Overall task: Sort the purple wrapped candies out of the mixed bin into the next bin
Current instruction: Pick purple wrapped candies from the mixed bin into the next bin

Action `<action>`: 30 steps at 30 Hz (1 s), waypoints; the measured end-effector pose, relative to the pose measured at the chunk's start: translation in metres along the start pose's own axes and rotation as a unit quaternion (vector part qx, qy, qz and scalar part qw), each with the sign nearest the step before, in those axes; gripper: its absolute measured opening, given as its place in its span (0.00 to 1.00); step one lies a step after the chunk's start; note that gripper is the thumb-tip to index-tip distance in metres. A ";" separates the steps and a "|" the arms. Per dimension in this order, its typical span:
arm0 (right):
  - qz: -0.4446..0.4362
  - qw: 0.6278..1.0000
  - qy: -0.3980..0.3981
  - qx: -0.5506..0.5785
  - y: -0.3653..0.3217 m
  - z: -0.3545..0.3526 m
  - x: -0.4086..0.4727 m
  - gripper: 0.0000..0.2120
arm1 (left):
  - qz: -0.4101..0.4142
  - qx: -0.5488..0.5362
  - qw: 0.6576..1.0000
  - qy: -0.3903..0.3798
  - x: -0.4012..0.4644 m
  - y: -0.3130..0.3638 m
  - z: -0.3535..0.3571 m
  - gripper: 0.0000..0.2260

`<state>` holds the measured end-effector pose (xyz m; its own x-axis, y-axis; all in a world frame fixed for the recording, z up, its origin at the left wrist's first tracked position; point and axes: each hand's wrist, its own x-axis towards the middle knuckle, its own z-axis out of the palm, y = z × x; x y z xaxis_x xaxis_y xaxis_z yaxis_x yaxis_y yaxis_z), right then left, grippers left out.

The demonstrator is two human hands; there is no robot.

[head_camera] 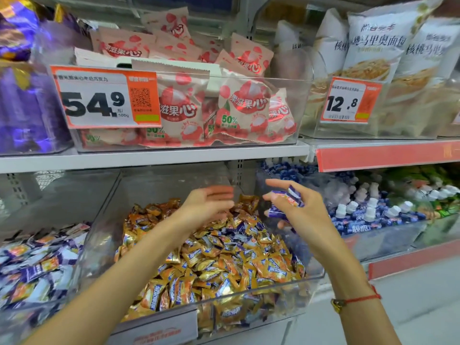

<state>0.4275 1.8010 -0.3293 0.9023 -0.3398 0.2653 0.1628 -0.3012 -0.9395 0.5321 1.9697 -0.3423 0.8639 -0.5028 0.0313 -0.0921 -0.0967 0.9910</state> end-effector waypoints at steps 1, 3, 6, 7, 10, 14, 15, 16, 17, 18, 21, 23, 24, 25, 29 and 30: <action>-0.018 0.999 0.014 -0.029 0.003 -0.005 0.000 0.09 | 0.022 0.125 0.992 -0.011 0.009 -0.009 0.001 0.14; -0.067 0.990 0.051 -0.112 0.011 -0.013 0.000 0.08 | 0.066 0.348 0.934 -0.050 0.028 -0.026 0.005 0.12; -0.094 0.978 0.090 -0.164 0.017 -0.018 0.001 0.06 | 0.054 0.574 0.808 -0.126 0.050 -0.044 0.014 0.14; -0.093 0.977 0.098 -0.162 0.018 -0.018 0.001 0.06 | 0.034 0.605 0.784 -0.135 0.055 -0.046 0.018 0.16; -0.088 0.975 0.113 -0.172 0.018 -0.016 0.003 0.05 | 0.015 0.655 0.746 -0.120 0.062 -0.047 0.031 0.15; -0.071 0.974 0.108 -0.186 0.019 -0.007 0.006 0.06 | 0.043 0.651 0.752 -0.093 0.062 -0.049 0.038 0.09; -0.066 0.974 0.107 -0.189 0.019 -0.005 0.006 0.07 | 0.040 0.635 0.766 -0.089 0.060 -0.051 0.034 0.09; -0.064 0.974 0.106 -0.192 0.017 -0.004 0.006 0.07 | 0.042 0.619 0.780 -0.081 0.057 -0.052 0.029 0.10; -0.063 0.973 0.104 -0.195 0.016 -0.002 0.006 0.07 | 0.048 0.605 0.792 -0.066 0.052 -0.052 0.024 0.11; -0.060 0.974 0.099 -0.195 0.014 0.000 0.006 0.07 | 0.061 0.594 0.801 -0.044 0.046 -0.051 0.019 0.12; -0.037 0.971 0.059 -0.229 0.007 0.009 0.003 0.06 | 0.114 0.551 0.826 0.043 0.018 -0.038 0.006 0.11; -0.036 0.956 0.036 -0.289 0.005 0.016 0.007 0.04 | 0.140 0.527 0.833 0.092 -0.007 -0.026 -0.004 0.11; -0.040 0.944 0.025 -0.327 0.005 0.019 0.011 0.05 | 0.151 0.521 0.833 0.111 -0.019 -0.022 -0.009 0.11; -0.039 0.927 0.010 -0.372 0.007 0.022 0.017 0.05 | 0.161 0.516 0.832 0.124 -0.030 -0.020 -0.015 0.12; -0.030 0.808 -0.115 -0.577 0.016 0.038 0.041 0.07 | 0.181 0.535 0.813 0.141 -0.062 -0.016 -0.034 0.20; -0.013 0.769 -0.149 -0.621 0.018 0.045 0.044 0.11 | 0.177 0.550 0.804 0.142 -0.066 -0.015 -0.038 0.20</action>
<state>0.4877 1.8208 -0.3442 0.9868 -0.1556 0.0442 -0.1576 -0.9864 0.0472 0.4949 2.0367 -0.3542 0.7511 -0.4644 0.4692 -0.6040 -0.7704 0.2043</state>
